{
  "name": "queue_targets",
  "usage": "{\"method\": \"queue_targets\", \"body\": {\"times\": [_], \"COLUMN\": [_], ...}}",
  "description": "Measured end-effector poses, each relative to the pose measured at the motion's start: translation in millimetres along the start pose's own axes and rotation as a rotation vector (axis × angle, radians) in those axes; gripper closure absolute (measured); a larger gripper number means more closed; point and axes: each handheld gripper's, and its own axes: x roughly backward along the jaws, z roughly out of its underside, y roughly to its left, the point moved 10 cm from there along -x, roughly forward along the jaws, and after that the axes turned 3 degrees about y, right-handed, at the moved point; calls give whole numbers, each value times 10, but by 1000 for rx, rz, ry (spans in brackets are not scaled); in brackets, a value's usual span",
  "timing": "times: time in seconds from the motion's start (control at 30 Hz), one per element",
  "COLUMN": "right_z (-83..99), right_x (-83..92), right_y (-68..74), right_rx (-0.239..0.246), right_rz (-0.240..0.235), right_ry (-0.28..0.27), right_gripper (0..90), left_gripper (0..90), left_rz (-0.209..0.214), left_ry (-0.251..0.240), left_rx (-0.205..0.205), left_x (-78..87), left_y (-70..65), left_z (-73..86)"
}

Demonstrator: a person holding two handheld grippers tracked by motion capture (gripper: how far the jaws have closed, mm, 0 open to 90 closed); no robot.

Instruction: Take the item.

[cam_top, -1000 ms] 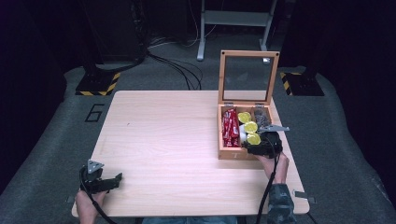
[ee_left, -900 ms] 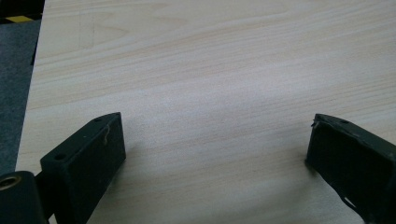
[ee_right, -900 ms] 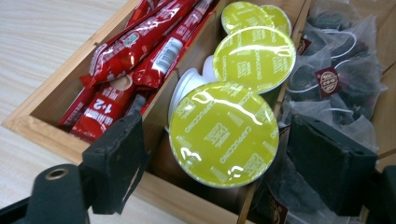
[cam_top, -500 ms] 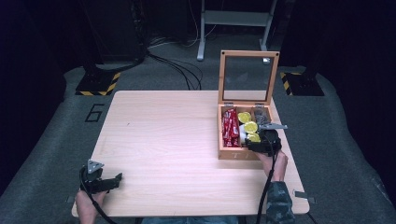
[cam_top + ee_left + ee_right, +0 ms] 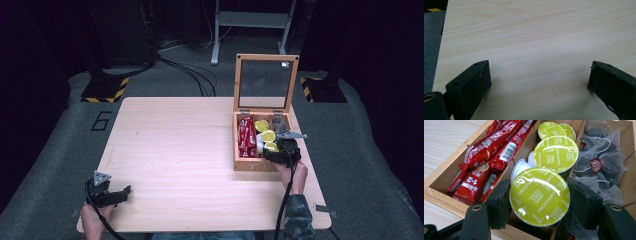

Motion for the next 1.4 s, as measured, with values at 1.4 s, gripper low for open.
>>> {"method": "queue_targets", "body": {"times": [1.4], "right_z": [-302], "right_x": [180], "right_y": [178], "right_rx": [55], "right_rz": [-17], "right_ry": [-68], "right_gripper": [375], "left_gripper": [42], "left_rz": [-1], "left_ry": [-2], "left_rx": [4], "left_x": [-1], "left_y": [-2], "left_z": [-1]}}
